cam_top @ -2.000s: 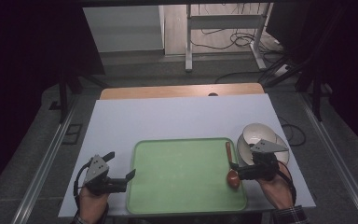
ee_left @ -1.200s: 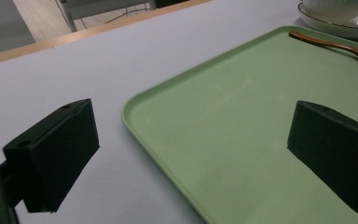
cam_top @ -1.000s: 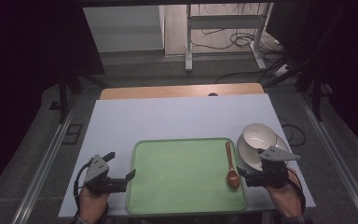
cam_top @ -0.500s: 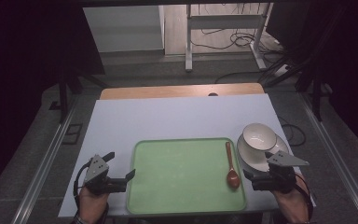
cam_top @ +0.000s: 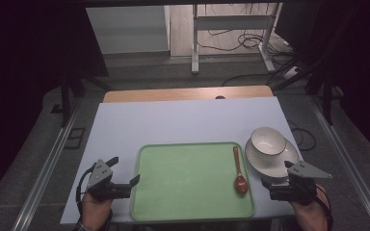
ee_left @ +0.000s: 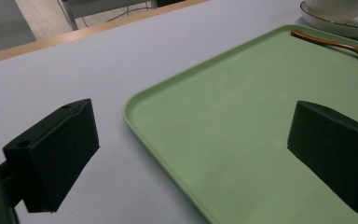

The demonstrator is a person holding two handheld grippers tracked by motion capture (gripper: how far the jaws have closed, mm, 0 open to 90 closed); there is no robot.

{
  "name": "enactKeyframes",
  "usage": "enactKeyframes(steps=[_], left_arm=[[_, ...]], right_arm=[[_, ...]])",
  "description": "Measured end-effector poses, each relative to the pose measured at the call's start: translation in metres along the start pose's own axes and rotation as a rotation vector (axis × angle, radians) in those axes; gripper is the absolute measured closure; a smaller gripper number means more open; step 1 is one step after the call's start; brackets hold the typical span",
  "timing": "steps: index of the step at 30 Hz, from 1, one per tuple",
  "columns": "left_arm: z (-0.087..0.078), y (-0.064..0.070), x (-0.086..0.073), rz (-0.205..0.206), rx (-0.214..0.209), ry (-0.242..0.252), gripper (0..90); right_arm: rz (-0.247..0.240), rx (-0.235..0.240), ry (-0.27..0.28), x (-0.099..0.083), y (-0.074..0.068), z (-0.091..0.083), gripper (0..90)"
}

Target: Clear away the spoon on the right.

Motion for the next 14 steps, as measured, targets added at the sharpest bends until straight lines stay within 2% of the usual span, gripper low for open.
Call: enactKeyframes(steps=[6, 14], left_arm=[[0.000, 0.000, 0.000, -0.001, 0.001, -0.002, 1.9], [0.000, 0.000, 0.000, 0.000, 0.003, 0.000, 1.8]], right_arm=[[0.026, -0.016, -0.014, -0.013, 0.008, -0.002, 0.0], [0.025, -0.023, -0.024, -0.019, 0.012, 0.001, 0.0]])
Point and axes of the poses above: each handheld gripper's, and its own axes: z roughly forward along the jaws, x roughly out of its top, y roughly to its right, the point moved 9 cm from there along z, roughly forward along the jaws, and after that the axes turned 2 degrees about -x, right-handed, at the moved point
